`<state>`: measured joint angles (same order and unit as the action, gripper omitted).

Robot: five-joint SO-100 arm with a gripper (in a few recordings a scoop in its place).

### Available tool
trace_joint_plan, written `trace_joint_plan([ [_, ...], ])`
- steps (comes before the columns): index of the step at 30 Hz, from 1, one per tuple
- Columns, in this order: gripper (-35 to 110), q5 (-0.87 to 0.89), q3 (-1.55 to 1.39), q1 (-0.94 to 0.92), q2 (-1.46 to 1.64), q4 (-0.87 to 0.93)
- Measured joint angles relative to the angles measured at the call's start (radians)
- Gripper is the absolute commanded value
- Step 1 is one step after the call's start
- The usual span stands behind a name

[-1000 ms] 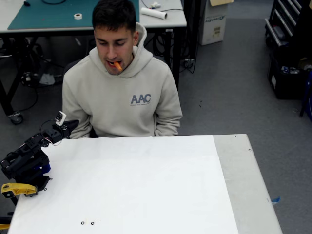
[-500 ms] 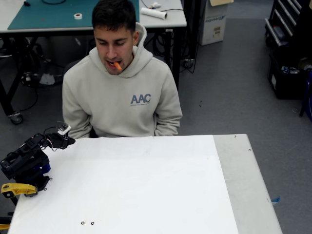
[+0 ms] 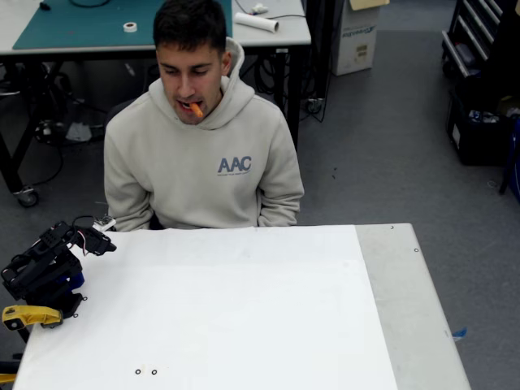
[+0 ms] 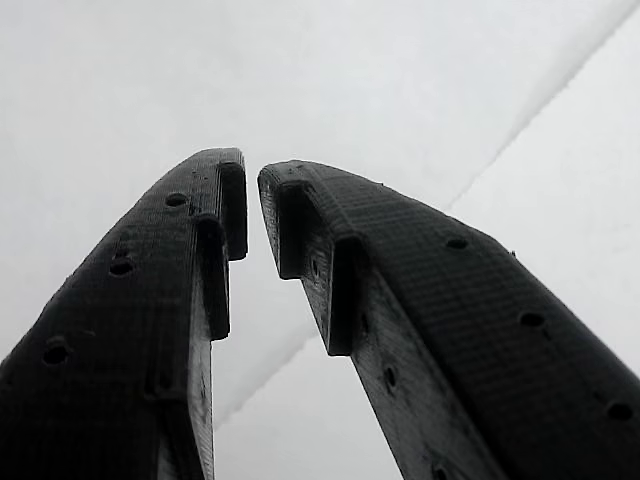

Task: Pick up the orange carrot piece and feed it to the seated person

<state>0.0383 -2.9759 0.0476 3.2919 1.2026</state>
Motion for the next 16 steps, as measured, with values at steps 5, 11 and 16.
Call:
trace_joint_plan([
  [5, -2, 0.0, 0.0, 0.0, 0.0, 0.0],
  [11, -2, 0.0, 0.0, -0.02, 0.0, 0.0],
  [16, -2, 0.0, 0.0, -0.02, 0.0, 0.0],
])
